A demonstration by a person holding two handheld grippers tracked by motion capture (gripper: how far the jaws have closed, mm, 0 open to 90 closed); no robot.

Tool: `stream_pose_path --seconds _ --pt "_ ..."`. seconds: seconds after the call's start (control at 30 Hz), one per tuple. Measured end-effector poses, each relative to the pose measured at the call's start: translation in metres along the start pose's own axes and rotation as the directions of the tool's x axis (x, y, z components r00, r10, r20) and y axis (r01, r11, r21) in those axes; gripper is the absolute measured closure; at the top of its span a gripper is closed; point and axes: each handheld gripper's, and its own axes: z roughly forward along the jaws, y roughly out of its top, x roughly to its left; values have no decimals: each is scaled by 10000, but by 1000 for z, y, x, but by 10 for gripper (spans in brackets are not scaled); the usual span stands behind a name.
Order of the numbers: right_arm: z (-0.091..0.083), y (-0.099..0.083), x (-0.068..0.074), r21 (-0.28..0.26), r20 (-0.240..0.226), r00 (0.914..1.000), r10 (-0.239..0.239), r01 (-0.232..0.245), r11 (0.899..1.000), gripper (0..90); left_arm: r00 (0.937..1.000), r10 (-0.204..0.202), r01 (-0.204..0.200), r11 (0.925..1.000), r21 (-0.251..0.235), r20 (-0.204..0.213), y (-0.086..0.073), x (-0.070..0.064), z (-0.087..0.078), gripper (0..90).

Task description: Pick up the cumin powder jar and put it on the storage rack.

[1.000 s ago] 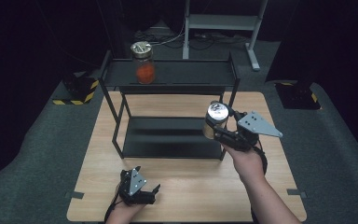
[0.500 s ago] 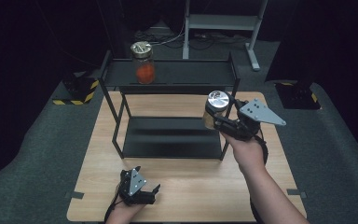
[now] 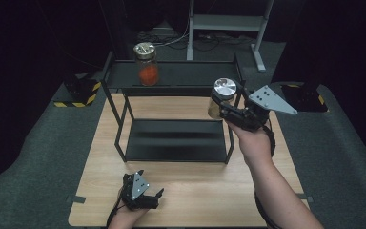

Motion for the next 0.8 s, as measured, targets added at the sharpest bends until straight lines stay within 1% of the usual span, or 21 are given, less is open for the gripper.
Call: stream_pose_path --seconds 0.2,0.33,0.57,0.8 --pt "5 12 2 -192 42 9999 -149 150 9997 345 10000 -50 50 10000 -36 13 -1 0 0 9" --pt "8 21 4 -303 141 9995 -267 271 9992 346 10000 -12 12 10000 -22 22 0 0 0 9" --pt "16 34 6 -382 271 9987 -431 441 9983 345 10000 -82 82 9999 -58 26 -1 1 -1 9" --pt "28 43 9 -410 401 9978 -527 544 9977 345 10000 -35 35 10000 -66 18 -1 1 -1 9"
